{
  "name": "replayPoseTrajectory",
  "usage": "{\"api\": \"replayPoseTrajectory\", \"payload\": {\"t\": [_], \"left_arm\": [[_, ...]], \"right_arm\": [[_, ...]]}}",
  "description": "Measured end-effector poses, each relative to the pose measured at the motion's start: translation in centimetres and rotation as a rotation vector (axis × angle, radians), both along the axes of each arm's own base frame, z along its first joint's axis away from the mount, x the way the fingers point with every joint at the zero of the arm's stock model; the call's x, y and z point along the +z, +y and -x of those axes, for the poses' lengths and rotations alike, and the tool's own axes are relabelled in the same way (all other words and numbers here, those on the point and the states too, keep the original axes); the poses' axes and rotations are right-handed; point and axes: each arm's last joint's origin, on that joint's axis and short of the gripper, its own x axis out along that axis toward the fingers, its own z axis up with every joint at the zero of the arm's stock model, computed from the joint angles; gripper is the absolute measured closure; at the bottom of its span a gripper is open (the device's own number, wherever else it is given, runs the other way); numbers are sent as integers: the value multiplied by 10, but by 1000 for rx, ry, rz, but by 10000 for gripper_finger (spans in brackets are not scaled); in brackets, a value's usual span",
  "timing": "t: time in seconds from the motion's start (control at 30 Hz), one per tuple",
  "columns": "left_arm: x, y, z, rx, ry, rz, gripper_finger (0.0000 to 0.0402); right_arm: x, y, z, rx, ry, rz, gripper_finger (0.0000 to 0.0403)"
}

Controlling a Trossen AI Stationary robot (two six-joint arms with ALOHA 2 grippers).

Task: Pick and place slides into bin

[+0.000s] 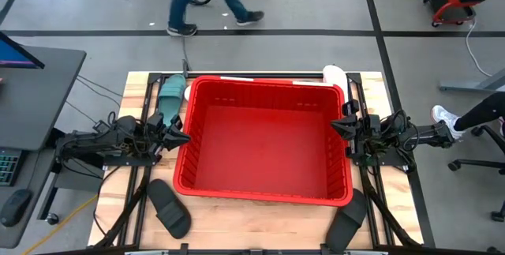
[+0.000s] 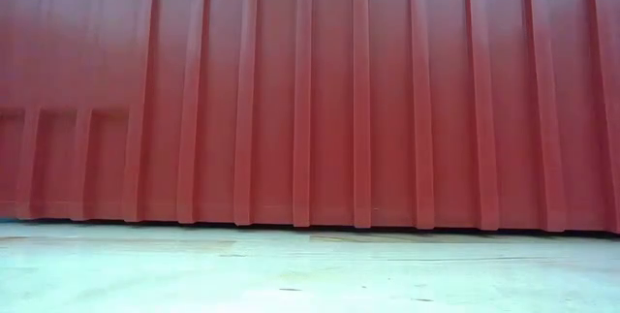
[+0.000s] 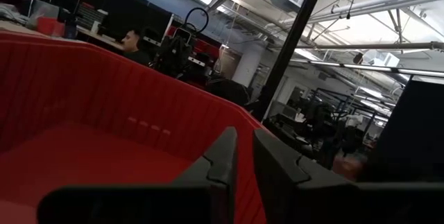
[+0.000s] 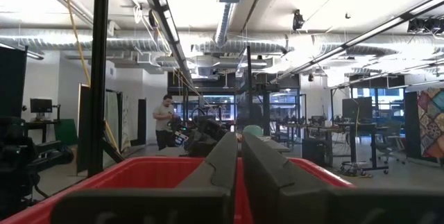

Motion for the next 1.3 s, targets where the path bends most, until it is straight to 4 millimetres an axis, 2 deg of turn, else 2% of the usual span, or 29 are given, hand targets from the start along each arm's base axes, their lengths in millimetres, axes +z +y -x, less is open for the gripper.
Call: {"api": "replayPoseTrajectory", "payload": {"t": [0.4, 0.5, 0.6, 0.67, 0.8, 0.93, 1.13, 1.3], "left_arm": [[0, 0, 0, 0, 0, 0, 348], [0, 0, 0, 0, 0, 0, 351], [0, 0, 0, 0, 0, 0, 348], [0, 0, 0, 0, 0, 0, 345], [0, 0, 0, -1, -1, 0, 340], [0, 0, 0, 0, 0, 0, 343], [0, 0, 0, 0, 0, 0, 351], [0, 0, 0, 0, 0, 0, 346]], "right_arm": [[1, -1, 0, -14, -9, -6, 373], [9, -4, 3, -51, -58, -139, 373], [38, -4, 11, 8, -137, -236, 373], [58, -5, 14, 5, -113, -236, 373], [98, -6, 14, -83, 67, -186, 373], [137, -5, 5, -76, 246, -205, 373], [184, 2, -35, 72, 426, -285, 373], [201, 18, -79, 269, 601, -377, 373]]}}
